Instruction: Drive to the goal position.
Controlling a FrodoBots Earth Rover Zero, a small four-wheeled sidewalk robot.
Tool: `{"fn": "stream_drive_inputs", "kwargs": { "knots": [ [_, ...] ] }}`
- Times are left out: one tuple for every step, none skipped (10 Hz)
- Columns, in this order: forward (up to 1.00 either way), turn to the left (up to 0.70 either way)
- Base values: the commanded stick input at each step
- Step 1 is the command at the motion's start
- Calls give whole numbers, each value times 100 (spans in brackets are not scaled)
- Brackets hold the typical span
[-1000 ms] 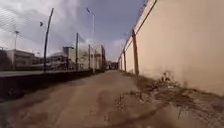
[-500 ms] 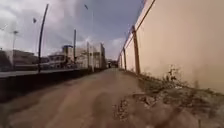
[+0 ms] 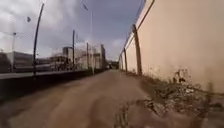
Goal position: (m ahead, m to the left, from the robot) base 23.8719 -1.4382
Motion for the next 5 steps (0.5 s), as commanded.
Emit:
{"fn": "stream_drive_inputs", "kwargs": {
  "knots": [
    [70, 0],
    [70, 0],
    [70, 0],
    [70, 0],
    [70, 0]
  ]
}}
